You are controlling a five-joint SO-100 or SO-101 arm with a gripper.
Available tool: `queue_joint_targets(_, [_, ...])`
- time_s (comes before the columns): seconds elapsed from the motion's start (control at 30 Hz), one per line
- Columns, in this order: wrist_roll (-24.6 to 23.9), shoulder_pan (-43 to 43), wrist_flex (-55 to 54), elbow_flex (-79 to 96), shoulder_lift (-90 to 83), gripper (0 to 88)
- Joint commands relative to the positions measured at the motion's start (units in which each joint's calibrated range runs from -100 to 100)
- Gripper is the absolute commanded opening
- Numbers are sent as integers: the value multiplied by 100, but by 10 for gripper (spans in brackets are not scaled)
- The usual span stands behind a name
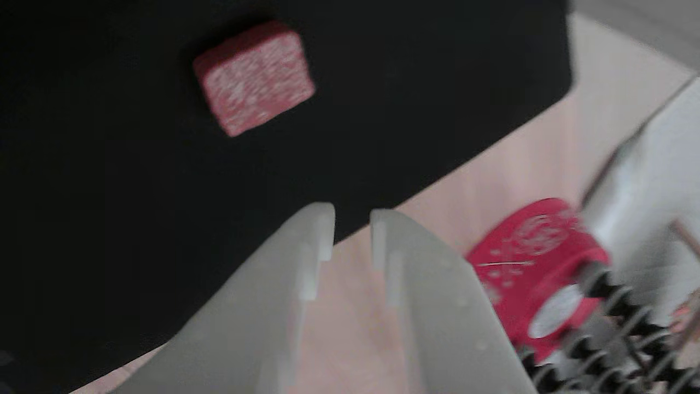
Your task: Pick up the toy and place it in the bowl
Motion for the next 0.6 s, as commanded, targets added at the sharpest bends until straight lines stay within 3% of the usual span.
queue_joint_targets(0.0, [7, -33, 344, -1255, 830, 23])
queue_joint_targets(0.23, [18, -33, 1436, -3256, 2306, 23])
queue_joint_targets(0.57, [28, -33, 2012, -4509, 3373, 22])
